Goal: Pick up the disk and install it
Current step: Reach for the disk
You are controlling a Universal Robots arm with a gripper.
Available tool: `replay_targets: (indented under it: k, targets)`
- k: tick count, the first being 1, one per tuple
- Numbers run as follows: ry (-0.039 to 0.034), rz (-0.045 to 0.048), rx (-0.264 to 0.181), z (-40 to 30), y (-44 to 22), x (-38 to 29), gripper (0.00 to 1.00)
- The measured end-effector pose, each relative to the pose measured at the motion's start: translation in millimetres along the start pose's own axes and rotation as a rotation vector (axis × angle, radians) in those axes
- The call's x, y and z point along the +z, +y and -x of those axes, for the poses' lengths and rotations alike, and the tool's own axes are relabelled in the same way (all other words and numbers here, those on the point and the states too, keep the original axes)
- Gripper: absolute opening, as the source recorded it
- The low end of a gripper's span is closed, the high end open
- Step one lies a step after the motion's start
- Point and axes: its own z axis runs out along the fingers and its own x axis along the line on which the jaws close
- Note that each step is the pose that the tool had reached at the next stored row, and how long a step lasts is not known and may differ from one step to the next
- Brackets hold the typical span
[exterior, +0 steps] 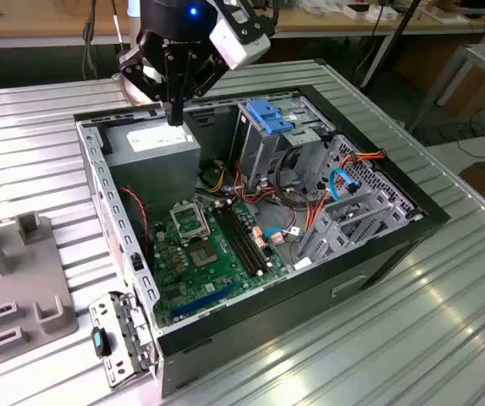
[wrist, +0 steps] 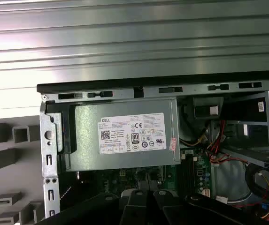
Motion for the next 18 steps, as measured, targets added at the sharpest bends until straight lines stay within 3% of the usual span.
replay_targets:
  k: [14,18]
  targets:
    - [0.0000,0.0000,0.000,0.0,0.0,0.0,0.11]
    - [0.0000,0.0001,0.000,-13.7,-1.1,-0.4,0.11]
